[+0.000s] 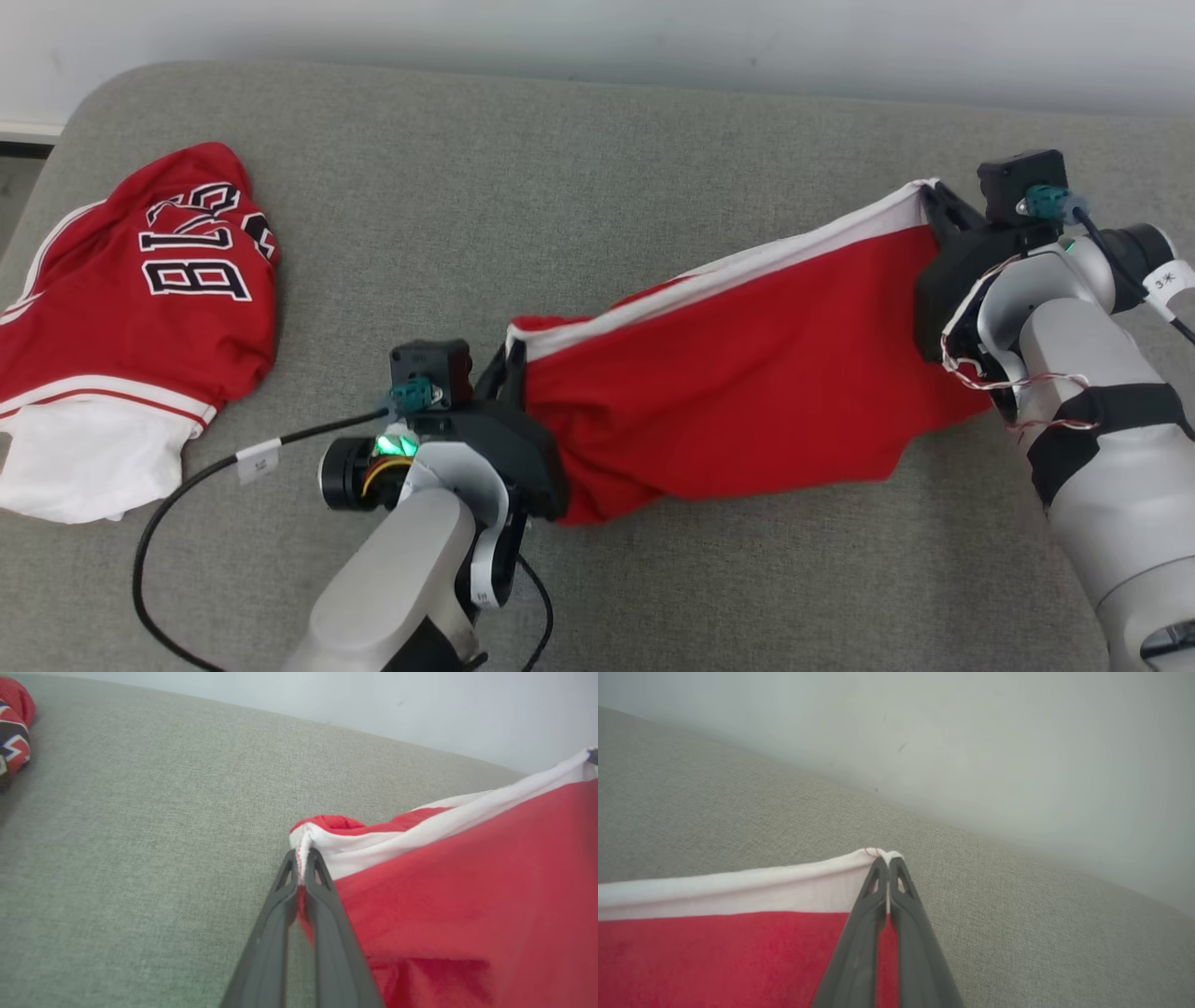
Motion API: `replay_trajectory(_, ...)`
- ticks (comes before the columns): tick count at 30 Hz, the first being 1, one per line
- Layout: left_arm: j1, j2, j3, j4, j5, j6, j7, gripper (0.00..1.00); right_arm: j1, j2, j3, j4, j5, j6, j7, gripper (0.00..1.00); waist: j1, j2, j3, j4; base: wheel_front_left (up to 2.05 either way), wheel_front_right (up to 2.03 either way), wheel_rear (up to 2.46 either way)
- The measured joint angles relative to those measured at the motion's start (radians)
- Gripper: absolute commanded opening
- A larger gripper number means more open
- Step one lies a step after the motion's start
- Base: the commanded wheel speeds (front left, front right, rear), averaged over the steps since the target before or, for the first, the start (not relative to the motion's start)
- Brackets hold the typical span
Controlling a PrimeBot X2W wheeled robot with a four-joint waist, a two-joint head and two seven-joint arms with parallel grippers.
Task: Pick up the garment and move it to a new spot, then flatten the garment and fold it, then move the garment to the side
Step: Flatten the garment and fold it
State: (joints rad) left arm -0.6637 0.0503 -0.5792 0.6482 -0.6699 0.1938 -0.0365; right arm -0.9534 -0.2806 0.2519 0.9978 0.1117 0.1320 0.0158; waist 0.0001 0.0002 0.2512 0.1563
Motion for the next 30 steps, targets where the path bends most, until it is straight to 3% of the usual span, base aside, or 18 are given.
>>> replay_trajectory(1, -0.014, 0.0, -0.008, 0.005, -0.002, -0.001, -0.008, 0.29, -0.009, 0.002, -0.013, 0.016, -0.007, 0.0, -0.01, 0.0, -0.0001, 0.0, 0.003, 0.001, 0.0, 0.0, 0.0)
replay_trajectory(2, -0.027, 0.0, -0.015, 0.011, -0.006, -0.001, -0.016, 0.49, -0.018, 0.005, -0.029, 0.026, -0.011, 0.0, -0.029, 0.0, 0.0, 0.0, 0.006, 0.003, 0.0, 0.0, 0.0)
replay_trajectory(3, -0.038, 0.0, -0.02, 0.017, -0.014, -0.001, -0.025, 1.0, -0.026, 0.007, -0.043, 0.036, -0.025, 0.0, -0.049, 0.0, 0.0, 0.0, 0.008, 0.005, 0.0, 0.0, 0.0)
replay_trajectory(4, -0.047, 0.0, -0.025, 0.023, -0.019, -0.002, -0.038, 1.0, -0.035, 0.008, -0.063, 0.049, -0.036, 0.0, -0.066, 1.0, 0.0, 0.0001, 0.01, 0.007, 0.0, 0.0, 0.0)
replay_trajectory(11, -0.071, 0.0, -0.046, 0.067, -0.024, -0.027, -0.136, 1.0, -0.055, 0.058, -0.113, 0.114, -0.061, 0.0, -0.135, 1.0, 0.0, 0.0, 0.007, 0.02, 0.0, 0.0, 0.0)
replay_trajectory(15, -0.02, 0.043, -0.065, 0.043, 0.022, -0.055, -0.206, 1.0, -0.056, 0.081, -0.105, 0.16, -0.04, 0.0, -0.109, 1.0, -0.0001, 0.0, -0.02, 0.023, 0.0, 0.0, 0.0)
replay_trajectory(19, 0.114, 0.11, -0.058, -0.059, 0.067, -0.07, -0.223, 1.0, -0.042, 0.083, -0.079, 0.216, 0.002, 0.0, -0.003, 1.0, -0.0002, 0.0, -0.062, 0.027, 0.0, 0.0, 0.0)
replay_trajectory(24, 0.317, 0.181, 0.015, -0.307, 0.149, -0.056, -0.225, 1.0, -0.003, 0.074, -0.075, 0.245, 0.061, 0.0, 0.107, 1.0, -0.0003, -0.0002, -0.121, 0.032, 0.0, 0.0, 0.0)
replay_trajectory(30, 0.54, 0.246, 0.082, -0.519, 0.239, -0.072, -0.226, 1.0, 0.042, -0.022, -0.159, 0.274, 0.079, 0.0, 0.159, 1.0, -0.0004, -0.0003, -0.169, 0.054, 0.0, 0.0, 0.0)
